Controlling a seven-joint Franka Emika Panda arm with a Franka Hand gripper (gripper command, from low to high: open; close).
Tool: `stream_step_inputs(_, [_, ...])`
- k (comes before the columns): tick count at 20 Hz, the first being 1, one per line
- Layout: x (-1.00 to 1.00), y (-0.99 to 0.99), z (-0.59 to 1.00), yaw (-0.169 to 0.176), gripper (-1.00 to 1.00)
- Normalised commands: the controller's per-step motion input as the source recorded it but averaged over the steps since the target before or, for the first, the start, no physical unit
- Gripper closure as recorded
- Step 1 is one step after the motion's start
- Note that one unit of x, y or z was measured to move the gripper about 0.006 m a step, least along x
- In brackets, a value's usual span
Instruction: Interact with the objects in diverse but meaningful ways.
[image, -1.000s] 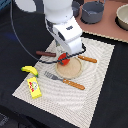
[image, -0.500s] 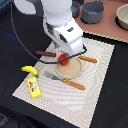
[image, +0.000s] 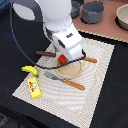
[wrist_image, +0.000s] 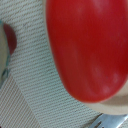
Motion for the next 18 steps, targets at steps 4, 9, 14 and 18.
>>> stream_step_inputs(4, [0.37, 0.0, 0.0, 0.0, -1.0])
stream_step_inputs(9, [0.38, 0.0, 0.0, 0.0, 1.0])
stream_step_inputs(14, [0.41, 0.0, 0.04, 0.0, 1.0])
stream_step_inputs(18, [0.47, 0.0, 0.2, -0.005, 1.0])
